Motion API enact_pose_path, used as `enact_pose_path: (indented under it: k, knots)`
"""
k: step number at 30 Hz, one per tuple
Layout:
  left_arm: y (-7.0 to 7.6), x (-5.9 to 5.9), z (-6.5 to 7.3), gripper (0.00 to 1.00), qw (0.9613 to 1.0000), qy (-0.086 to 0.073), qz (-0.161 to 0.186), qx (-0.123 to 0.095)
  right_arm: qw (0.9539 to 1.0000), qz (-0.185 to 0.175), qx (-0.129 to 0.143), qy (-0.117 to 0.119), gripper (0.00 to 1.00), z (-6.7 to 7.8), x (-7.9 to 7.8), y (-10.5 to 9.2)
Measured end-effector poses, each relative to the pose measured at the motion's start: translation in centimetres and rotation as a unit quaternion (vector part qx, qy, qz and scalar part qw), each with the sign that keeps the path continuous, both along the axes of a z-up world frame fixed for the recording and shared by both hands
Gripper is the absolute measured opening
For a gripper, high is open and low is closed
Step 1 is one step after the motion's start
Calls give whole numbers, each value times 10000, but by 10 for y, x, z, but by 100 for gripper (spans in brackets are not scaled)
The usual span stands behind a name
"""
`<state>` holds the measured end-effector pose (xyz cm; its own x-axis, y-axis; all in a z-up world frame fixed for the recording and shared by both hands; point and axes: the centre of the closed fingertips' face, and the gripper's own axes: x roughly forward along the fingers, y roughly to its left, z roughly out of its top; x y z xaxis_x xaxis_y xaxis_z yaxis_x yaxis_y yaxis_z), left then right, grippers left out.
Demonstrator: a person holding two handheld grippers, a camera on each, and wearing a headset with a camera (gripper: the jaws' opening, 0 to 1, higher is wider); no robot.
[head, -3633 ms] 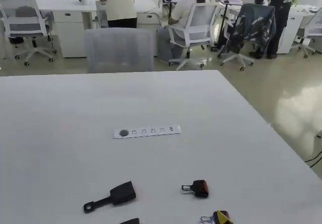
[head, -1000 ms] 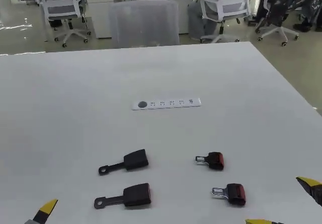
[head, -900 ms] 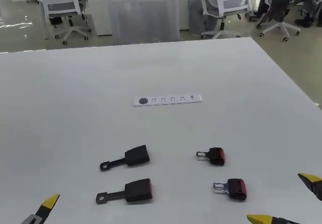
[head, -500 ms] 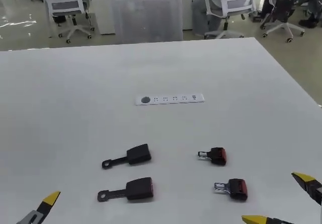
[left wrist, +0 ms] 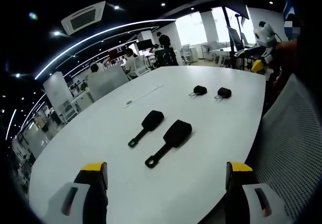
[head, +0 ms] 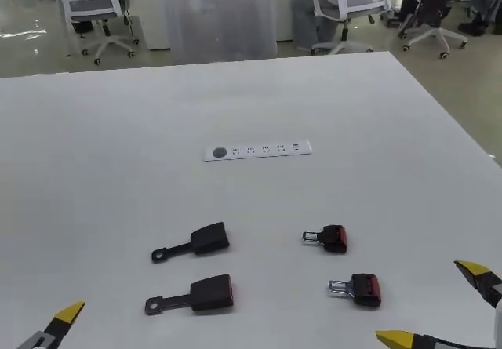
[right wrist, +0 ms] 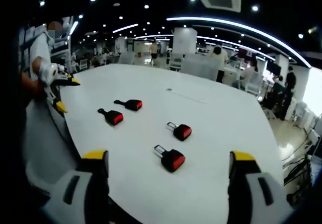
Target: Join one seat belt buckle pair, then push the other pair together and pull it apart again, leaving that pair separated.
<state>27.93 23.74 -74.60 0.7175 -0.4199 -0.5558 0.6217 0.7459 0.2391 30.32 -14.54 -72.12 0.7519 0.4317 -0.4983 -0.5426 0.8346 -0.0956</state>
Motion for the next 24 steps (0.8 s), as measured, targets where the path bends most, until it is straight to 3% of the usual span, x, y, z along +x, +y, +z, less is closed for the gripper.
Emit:
enact_pose_path:
  k: [11,16,20,22,24]
  knots:
    - [2,7,23,96,9965,-240,365,-718,9998,103,60,158,100,-11,-2,9]
    - [1,7,23,93,9956,-242,406,-806,9996,188,23,185,100,-12,-3,16]
    - [0,4,30,85,9955,-395,336,-797,9997,176,9,171,100,-13,-2,17]
    - [3,7,36,84,9930,-475,440,-986,9998,142,12,111,100,-13,0,16]
    - [5,10,37,88,9915,-450,534,-1097,9998,109,67,134,100,-14,0,16]
